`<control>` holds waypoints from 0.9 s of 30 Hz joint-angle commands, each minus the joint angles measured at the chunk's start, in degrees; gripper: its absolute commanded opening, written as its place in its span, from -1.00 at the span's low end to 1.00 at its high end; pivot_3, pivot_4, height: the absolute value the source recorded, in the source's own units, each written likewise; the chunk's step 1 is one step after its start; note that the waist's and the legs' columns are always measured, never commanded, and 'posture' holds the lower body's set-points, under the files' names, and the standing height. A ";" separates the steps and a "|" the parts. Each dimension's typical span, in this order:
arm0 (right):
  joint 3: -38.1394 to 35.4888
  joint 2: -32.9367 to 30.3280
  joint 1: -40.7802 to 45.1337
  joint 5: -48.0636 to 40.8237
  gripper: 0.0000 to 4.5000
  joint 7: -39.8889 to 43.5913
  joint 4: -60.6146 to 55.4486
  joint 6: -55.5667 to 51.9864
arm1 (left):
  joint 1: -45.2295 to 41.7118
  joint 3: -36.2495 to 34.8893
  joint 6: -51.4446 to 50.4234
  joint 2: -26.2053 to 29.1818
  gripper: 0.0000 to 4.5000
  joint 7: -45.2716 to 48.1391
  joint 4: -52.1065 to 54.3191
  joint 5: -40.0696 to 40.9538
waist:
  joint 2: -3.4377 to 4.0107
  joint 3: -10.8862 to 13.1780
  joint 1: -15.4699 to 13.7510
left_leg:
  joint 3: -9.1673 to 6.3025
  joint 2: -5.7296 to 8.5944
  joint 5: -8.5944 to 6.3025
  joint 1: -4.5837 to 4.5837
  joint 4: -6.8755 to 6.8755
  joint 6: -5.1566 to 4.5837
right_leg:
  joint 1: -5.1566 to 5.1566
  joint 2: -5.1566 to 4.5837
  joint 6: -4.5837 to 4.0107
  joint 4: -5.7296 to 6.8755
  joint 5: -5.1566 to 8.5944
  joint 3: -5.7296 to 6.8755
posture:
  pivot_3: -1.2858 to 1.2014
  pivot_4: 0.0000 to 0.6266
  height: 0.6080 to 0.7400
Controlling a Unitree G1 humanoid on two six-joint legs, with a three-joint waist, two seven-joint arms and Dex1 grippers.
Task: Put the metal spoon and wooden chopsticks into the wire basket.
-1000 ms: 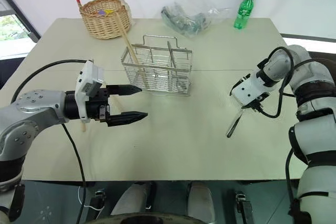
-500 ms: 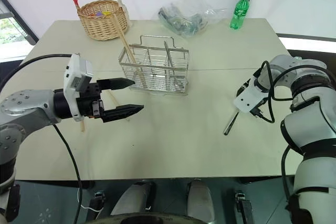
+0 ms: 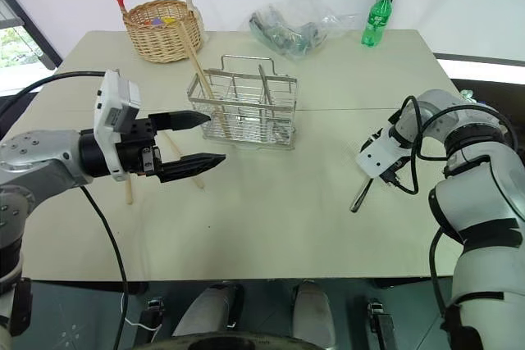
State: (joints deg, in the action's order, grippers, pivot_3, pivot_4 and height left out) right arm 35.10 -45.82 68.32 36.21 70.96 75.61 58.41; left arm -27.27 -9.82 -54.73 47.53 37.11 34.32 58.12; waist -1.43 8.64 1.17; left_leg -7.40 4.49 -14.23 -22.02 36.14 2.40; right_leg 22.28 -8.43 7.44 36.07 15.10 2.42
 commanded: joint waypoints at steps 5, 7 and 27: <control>-3.51 -0.03 -1.51 -5.39 0.22 7.91 -1.66 -0.98 | -2.46 -0.28 0.32 0.58 0.99 -0.13 -0.58 0.13 | 0.00 0.00 0.03 | 0.02 -0.01 0.00 0.04 -0.01 -0.01 | 0.00 0.02 0.00 0.02 0.00 0.00 | 0.03 -0.52 -0.13; -3.84 -0.06 -1.81 -5.89 -0.01 8.89 -1.89 -0.93 | -2.90 -0.20 0.25 0.45 1.00 -0.40 -0.66 0.22 | -0.01 -0.01 0.02 | 0.02 -0.01 0.00 0.04 -0.01 0.00 | 0.00 0.02 0.00 0.02 0.00 0.00 | 0.03 -0.52 -0.13; -12.37 -1.64 -11.80 -38.98 -0.96 21.54 -24.65 -22.66 | -4.52 -1.15 1.68 0.08 1.00 -1.23 -3.03 -1.01 | -0.04 -0.01 0.05 | 0.12 -0.17 -0.02 0.15 0.00 -0.02 | -0.04 0.17 0.00 0.02 -0.01 -0.11 | 0.03 -0.52 -0.13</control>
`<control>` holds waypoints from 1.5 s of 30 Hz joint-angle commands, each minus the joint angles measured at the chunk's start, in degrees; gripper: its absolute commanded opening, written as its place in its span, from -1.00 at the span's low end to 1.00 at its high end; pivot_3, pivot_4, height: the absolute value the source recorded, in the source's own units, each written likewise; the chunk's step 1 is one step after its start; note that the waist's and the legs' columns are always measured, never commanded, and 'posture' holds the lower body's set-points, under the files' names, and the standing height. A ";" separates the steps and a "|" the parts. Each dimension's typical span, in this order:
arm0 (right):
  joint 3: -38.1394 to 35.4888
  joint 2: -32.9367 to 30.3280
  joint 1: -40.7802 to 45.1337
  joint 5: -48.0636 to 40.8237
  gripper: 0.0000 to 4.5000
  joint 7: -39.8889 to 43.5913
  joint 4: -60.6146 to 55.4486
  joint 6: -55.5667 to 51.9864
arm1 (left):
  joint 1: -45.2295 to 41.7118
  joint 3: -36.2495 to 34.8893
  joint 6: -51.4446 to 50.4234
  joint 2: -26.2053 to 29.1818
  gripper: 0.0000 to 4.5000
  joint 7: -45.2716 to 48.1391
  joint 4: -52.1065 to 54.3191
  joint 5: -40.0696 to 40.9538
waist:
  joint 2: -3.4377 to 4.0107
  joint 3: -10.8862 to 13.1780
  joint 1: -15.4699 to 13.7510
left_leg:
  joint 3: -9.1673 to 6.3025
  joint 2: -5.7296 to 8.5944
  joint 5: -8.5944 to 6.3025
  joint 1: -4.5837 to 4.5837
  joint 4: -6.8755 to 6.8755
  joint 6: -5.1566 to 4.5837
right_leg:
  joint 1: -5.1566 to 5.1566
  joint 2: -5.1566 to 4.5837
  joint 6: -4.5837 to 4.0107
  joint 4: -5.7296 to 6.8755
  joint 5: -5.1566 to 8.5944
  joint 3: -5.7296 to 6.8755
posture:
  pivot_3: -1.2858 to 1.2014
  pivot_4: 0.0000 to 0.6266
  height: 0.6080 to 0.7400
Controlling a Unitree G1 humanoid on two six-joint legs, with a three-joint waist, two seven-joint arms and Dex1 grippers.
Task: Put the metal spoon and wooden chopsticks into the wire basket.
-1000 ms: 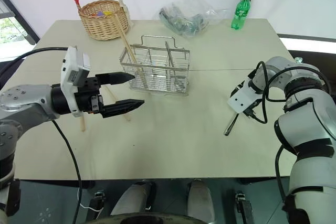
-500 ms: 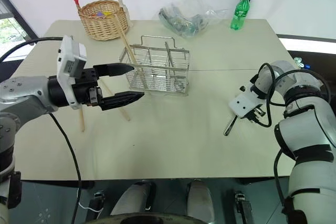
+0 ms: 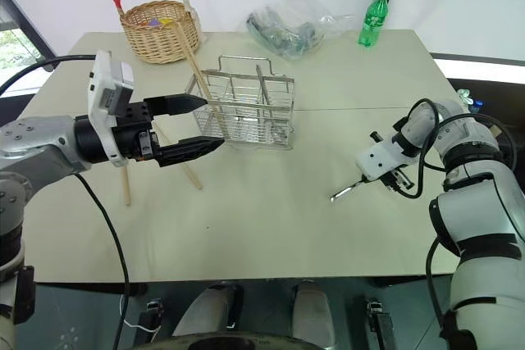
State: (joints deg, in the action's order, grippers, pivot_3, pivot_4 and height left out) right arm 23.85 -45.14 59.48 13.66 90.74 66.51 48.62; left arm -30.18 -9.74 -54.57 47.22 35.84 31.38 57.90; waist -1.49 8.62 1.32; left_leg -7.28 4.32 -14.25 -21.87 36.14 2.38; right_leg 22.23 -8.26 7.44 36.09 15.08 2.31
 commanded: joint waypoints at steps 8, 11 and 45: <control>-16.77 -7.86 -11.74 -54.96 -0.96 -6.51 -62.95 -71.11 | -3.23 -1.24 4.04 1.19 1.00 2.42 -3.81 -4.15 | 0.02 0.00 -0.82 | -0.16 -0.04 -0.14 -0.31 0.02 -0.23 | 0.22 0.03 -0.05 -0.06 -0.01 -0.04 | 0.03 -0.52 -0.13; -22.48 -1.40 -8.74 -60.93 -0.96 -20.33 -66.79 -81.65 | -4.68 -0.65 5.15 0.94 1.00 3.47 -5.89 -5.83 | -0.19 -0.12 -0.73 | -0.18 -0.04 -0.18 -0.31 0.02 -0.27 | 0.21 0.02 -0.24 -0.10 0.08 -0.03 | 0.03 -0.52 -0.13; -28.19 21.21 -6.64 -42.98 0.98 -51.53 -61.52 -78.31 | -4.16 -4.15 5.75 -0.26 1.00 2.04 -6.59 -8.40 | -0.21 -0.14 -0.50 | -0.35 -0.14 -0.13 -0.49 0.01 -0.25 | 0.49 0.53 -0.29 0.03 -0.21 -0.07 | 0.03 -0.52 -0.13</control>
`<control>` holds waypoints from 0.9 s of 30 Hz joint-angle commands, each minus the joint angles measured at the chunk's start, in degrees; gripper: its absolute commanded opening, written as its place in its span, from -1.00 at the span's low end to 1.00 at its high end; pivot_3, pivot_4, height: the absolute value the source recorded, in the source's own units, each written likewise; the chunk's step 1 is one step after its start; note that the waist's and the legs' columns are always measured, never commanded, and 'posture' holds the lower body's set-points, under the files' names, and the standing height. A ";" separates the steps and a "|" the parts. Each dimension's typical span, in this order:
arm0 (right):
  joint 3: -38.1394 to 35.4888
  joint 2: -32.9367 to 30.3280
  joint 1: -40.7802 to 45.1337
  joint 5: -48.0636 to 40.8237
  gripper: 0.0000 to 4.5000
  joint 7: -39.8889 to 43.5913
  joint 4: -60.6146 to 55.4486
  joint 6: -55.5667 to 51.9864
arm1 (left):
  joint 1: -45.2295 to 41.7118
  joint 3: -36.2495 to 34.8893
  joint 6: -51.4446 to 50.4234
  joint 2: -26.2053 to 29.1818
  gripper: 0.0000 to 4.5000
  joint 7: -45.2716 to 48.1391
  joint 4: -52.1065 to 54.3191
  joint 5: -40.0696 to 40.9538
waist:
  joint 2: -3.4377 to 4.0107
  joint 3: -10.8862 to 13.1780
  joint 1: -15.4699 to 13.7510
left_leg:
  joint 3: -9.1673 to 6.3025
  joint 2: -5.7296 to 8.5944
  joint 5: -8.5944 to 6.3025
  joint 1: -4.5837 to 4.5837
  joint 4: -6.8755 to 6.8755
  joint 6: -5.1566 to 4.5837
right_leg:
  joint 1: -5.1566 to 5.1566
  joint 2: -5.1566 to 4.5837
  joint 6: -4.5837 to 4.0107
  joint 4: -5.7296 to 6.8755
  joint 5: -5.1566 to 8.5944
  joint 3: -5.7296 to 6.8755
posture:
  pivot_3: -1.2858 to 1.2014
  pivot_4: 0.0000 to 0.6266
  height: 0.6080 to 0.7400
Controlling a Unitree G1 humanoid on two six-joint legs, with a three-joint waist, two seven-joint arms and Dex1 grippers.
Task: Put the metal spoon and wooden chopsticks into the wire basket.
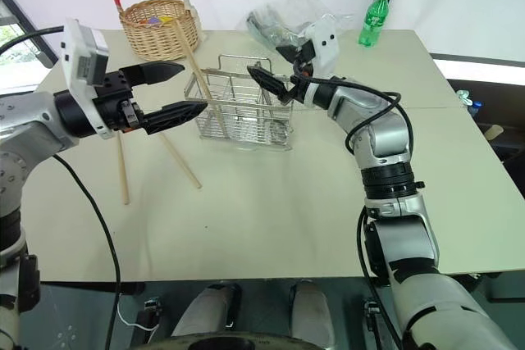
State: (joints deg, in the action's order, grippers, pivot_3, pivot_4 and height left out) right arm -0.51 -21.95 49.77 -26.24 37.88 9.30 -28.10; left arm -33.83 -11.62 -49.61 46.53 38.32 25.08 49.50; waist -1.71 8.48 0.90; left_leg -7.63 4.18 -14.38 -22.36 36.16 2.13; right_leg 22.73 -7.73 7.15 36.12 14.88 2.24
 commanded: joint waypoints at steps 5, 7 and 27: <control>-7.98 -9.90 4.32 -10.77 0.98 9.05 -11.88 -7.77 | -1.52 -8.27 -0.24 -0.49 1.00 -5.93 -4.14 1.12 | 0.03 0.02 -0.14 | -0.01 -0.02 0.00 0.00 -0.01 0.00 | -0.01 0.00 0.00 -0.03 0.00 0.00 | 0.03 -0.52 -0.13; -8.53 -12.65 3.15 -12.98 0.98 11.68 -14.91 -9.66 | -1.87 -10.58 -0.86 -0.93 1.00 -8.65 -5.53 1.59 | 0.02 0.01 -0.11 | -0.03 -0.03 -0.01 0.00 -0.03 -0.01 | -0.01 0.01 0.00 -0.04 0.01 0.00 | 0.03 -0.52 -0.13; -10.72 -26.95 -32.70 -19.49 0.98 17.89 -43.09 -13.01 | -13.26 -16.64 -22.69 -6.23 1.00 -46.18 -36.80 -14.56 | -0.33 -0.11 -0.60 | -0.09 -0.06 -0.02 0.03 0.02 0.00 | -0.11 -0.01 0.07 -0.08 0.01 -0.02 | 0.03 -0.52 -0.13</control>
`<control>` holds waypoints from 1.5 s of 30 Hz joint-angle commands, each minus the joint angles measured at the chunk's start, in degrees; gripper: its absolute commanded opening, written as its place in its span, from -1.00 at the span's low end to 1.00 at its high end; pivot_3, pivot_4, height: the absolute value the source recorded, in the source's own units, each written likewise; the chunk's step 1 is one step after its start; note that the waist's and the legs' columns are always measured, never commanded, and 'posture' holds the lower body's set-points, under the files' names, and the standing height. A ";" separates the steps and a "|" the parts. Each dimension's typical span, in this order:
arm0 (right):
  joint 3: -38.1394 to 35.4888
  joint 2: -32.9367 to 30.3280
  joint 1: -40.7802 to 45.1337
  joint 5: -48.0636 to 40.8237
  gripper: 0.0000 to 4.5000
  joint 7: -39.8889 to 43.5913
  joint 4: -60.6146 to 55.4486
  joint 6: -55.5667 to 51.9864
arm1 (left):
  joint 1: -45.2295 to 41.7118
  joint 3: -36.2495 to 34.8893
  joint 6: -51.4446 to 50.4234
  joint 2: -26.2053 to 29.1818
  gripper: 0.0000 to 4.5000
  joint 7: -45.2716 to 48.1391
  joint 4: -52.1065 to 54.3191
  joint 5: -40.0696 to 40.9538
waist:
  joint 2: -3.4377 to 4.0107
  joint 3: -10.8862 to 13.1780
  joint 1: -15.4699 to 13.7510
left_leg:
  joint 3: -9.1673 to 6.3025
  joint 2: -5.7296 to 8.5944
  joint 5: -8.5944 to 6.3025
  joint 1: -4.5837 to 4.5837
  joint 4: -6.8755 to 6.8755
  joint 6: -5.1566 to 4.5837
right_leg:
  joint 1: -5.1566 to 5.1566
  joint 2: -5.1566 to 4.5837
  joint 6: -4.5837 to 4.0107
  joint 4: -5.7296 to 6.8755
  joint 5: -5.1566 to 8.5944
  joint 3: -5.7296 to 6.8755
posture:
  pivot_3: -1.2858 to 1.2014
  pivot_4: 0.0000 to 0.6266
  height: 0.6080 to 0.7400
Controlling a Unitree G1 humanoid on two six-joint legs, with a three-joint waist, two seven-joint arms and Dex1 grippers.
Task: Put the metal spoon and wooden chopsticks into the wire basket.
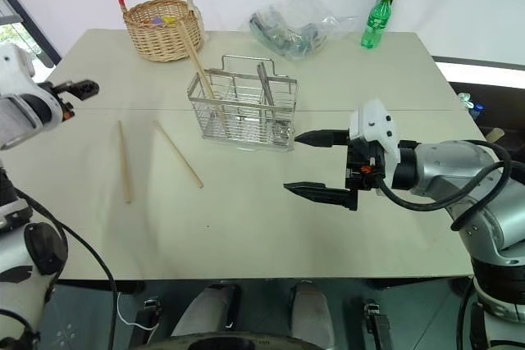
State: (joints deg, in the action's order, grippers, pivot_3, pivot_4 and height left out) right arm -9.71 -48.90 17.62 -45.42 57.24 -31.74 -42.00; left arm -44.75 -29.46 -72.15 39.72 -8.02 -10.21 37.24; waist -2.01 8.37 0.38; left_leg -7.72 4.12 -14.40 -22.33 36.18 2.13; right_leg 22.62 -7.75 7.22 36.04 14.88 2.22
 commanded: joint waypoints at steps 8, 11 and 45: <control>-3.40 0.54 -4.77 -2.50 0.98 -5.43 -5.47 0.45 | -8.80 8.11 6.92 -2.37 1.00 5.16 -20.19 -10.27 | -0.15 -0.07 -1.29 | 0.01 0.03 -0.01 -0.02 0.01 0.02 | -0.03 -0.06 0.01 -0.04 0.00 0.00 | 0.03 -0.52 -0.13; -3.94 0.67 -6.58 -3.30 0.98 -6.38 -7.02 0.65 | -11.46 10.07 11.27 -3.26 1.00 7.16 -28.07 -13.47 | -0.17 -0.07 -1.25 | 0.00 0.04 -0.01 -0.04 0.01 0.02 | -0.03 -0.07 0.01 -0.05 -0.01 0.01 | 0.03 -0.52 -0.13; -7.25 0.81 -13.05 -5.27 1.00 -13.03 -8.75 3.38 | -21.66 9.25 29.20 -4.83 -0.96 9.62 -52.59 -22.36 | -0.23 -0.10 -1.12 | 0.05 0.07 -0.01 -0.04 0.02 0.01 | -0.03 -0.15 0.18 -0.03 -0.02 0.03 | 0.03 -0.52 -0.13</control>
State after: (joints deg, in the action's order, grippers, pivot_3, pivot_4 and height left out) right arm -14.65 -47.40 4.58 -50.30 43.96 -39.14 -39.66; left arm -64.31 -19.04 -44.96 33.45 1.17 -65.04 14.49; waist -2.24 8.27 -0.74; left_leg -7.67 4.19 -14.41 -22.38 36.19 2.15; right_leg 22.59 -7.90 7.40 36.01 14.86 2.26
